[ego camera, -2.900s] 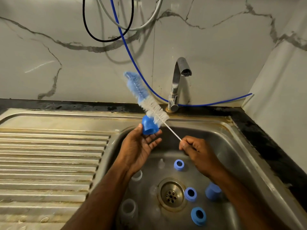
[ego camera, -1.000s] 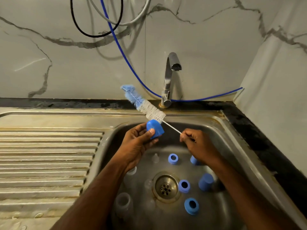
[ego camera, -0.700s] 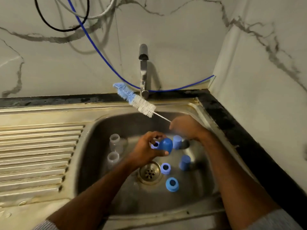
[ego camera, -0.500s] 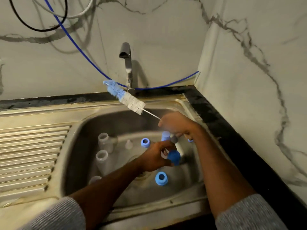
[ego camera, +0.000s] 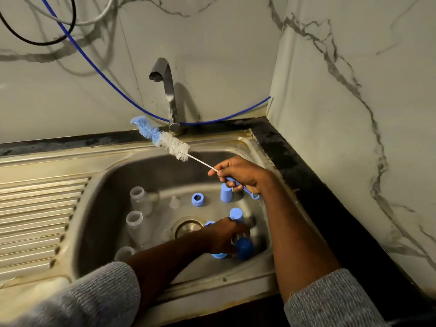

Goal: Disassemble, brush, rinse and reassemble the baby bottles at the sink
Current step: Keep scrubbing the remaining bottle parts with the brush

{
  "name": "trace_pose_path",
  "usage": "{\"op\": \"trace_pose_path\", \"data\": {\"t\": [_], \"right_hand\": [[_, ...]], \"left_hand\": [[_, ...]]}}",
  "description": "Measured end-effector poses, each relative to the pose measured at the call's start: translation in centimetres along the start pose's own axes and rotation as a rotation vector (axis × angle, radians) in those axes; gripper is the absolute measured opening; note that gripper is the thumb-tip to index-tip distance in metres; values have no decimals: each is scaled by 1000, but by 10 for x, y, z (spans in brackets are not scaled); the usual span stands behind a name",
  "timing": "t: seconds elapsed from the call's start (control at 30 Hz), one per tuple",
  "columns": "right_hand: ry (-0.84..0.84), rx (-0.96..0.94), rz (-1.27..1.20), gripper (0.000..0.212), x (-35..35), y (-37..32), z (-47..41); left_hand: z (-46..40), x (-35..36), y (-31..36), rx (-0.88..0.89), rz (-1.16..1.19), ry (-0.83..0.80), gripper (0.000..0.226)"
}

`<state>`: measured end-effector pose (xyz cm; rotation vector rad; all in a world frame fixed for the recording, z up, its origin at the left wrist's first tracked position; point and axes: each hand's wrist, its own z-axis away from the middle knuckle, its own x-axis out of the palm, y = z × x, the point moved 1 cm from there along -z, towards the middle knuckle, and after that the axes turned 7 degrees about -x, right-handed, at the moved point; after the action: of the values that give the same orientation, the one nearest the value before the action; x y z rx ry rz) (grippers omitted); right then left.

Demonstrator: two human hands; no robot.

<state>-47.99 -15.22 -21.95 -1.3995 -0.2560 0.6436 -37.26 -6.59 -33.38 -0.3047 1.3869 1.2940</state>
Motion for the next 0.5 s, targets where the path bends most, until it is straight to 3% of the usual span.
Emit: {"op": "trace_pose_path", "data": {"t": [0.1, 0.27, 0.43, 0.5], "right_hand": [[22, -13, 17, 32, 3, 0, 1], [98, -58, 121, 25, 9, -5, 7], [297, -158, 393, 3, 17, -13, 22], [380, -174, 500, 7, 20, -16, 32]], "left_hand": [[7, -13, 0, -20, -7, 51, 54], [38, -57, -3, -98, -26, 261, 28], [84, -106, -3, -162, -40, 464, 9], [97, -119, 0, -173, -71, 497, 7]]}}
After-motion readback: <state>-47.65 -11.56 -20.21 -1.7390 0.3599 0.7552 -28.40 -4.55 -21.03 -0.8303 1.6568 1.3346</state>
